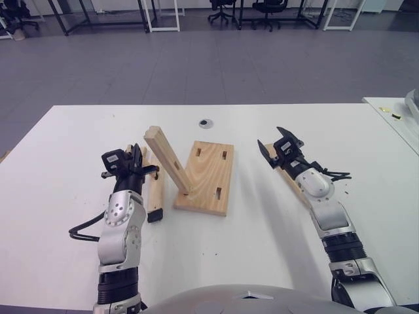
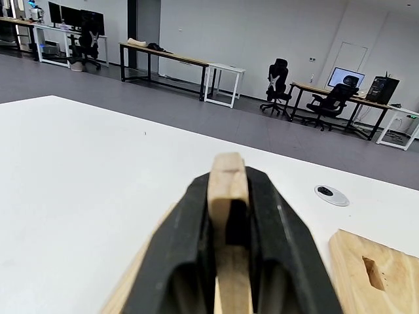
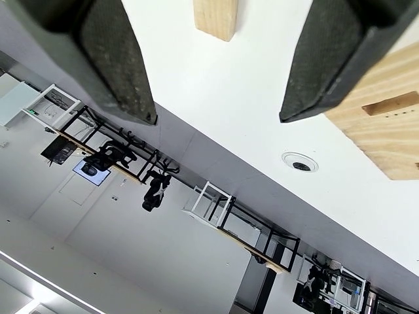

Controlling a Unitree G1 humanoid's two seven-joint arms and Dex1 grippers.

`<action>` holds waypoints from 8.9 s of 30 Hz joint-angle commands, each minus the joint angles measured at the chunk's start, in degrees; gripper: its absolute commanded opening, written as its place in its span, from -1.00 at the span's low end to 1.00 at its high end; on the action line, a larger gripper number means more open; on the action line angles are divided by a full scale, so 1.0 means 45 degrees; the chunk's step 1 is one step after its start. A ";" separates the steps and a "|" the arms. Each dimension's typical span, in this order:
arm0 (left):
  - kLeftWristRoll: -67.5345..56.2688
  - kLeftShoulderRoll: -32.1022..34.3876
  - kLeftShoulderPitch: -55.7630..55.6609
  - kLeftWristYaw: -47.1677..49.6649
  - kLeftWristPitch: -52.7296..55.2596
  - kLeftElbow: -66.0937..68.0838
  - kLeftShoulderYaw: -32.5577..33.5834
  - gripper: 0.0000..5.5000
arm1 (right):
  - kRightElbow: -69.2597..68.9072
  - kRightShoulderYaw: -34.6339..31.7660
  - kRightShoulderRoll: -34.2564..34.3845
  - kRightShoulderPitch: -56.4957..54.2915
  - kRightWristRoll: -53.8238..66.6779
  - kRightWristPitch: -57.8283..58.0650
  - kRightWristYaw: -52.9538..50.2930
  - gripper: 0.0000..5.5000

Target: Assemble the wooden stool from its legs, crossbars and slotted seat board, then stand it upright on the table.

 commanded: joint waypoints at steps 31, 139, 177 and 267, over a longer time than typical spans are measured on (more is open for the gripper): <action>0.4057 0.0782 0.0795 -0.0359 0.1084 0.1044 -0.1935 -0.58 | 0.0448 0.0225 0.0147 -0.0243 -0.0694 -0.0238 -0.0272 0.25; 0.1859 0.4786 -0.2468 -0.4503 0.2941 -0.1242 0.0361 0.49 | -0.5399 -0.7161 0.3111 -0.1744 1.7897 0.9958 -0.8015 -0.64; 0.3201 0.3846 0.1531 -0.7563 0.2194 -0.0483 -0.4965 0.49 | -0.6897 -0.6373 -0.1782 -0.0033 2.0224 1.0912 -0.8788 -0.64; 0.0130 0.5862 -0.5311 -0.5872 0.7292 -0.4875 -0.4036 0.49 | -0.8160 0.0390 -0.0960 0.6357 0.7290 0.7745 -0.4039 -0.60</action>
